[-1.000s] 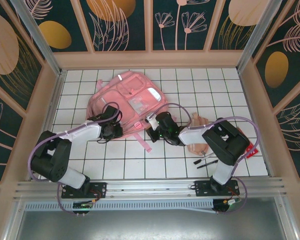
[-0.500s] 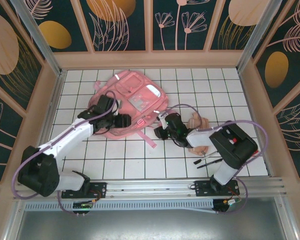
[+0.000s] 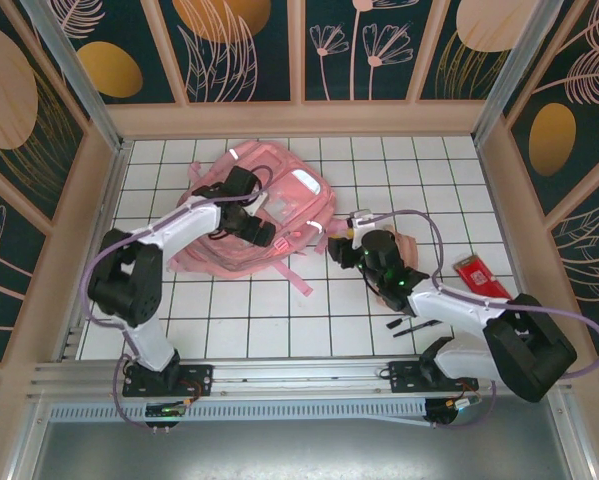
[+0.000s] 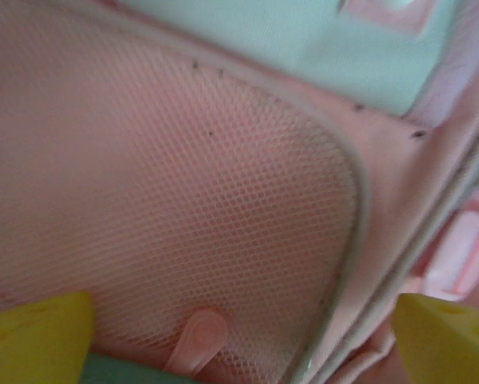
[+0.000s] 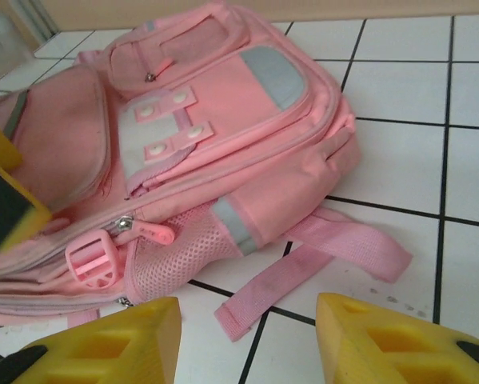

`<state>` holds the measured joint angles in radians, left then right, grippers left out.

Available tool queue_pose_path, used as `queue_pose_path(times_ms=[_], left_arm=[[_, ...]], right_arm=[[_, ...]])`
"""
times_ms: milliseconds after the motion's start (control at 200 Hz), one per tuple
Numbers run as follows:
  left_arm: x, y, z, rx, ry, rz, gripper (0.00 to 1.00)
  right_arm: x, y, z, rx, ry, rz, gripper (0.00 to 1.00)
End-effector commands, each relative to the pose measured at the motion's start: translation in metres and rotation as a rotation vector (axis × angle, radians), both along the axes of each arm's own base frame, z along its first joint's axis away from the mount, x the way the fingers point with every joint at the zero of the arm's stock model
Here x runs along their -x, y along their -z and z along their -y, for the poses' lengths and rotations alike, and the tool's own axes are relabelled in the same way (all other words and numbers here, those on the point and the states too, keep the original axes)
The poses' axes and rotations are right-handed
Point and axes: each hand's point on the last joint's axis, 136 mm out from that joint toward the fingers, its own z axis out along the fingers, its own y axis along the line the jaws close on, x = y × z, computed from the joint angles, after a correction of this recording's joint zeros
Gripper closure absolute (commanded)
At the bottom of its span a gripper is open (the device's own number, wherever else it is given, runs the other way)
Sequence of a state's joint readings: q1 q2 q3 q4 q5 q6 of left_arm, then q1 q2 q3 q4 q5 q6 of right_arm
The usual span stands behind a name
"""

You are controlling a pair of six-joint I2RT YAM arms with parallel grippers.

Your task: Pack the student bag

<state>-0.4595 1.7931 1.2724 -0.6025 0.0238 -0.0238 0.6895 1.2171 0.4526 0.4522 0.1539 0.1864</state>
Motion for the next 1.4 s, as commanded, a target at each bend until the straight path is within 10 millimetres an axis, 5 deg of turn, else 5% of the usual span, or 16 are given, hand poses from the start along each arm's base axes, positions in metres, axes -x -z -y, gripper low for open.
queue_pose_path(times_ms=[0, 155, 285, 455, 591, 686, 1021, 1391], left_arm=[[-0.007, -0.009, 0.004, -0.032, 0.024, 0.013, 0.02], [-0.015, 0.011, 0.002, -0.09, 0.017, 0.023, 0.1], [-0.019, 0.025, 0.003, -0.106, -0.024, -0.013, 0.64], [-0.024, -0.013, 0.019, -0.003, -0.038, 0.019, 1.0], [-0.013, -0.059, 0.04, 0.159, -0.016, 0.02, 1.0], [-0.003, -0.072, 0.051, 0.236, -0.013, -0.035, 1.0], [-0.004, -0.116, 0.081, 0.453, -0.068, -0.078, 1.0], [0.004, -0.113, 0.095, 0.556, -0.055, -0.122, 1.0]], right_arm=[[0.002, 0.008, 0.011, 0.008, 0.033, -0.016, 0.52], [0.012, 0.014, -0.004, 0.007, -0.078, -0.035, 0.54], [0.012, 0.009, -0.011, -0.024, -0.109, -0.028, 0.55], [0.016, 0.003, -0.03, 0.043, -0.34, 0.0, 0.57], [0.05, 0.002, -0.057, 0.173, -0.801, 0.066, 0.56], [0.049, -0.001, -0.067, 0.251, -0.943, 0.083, 0.56], [-0.048, 0.024, -0.049, 0.427, -0.887, 0.115, 0.56], [-0.051, 0.032, -0.067, 0.357, -0.994, 0.138, 0.57]])
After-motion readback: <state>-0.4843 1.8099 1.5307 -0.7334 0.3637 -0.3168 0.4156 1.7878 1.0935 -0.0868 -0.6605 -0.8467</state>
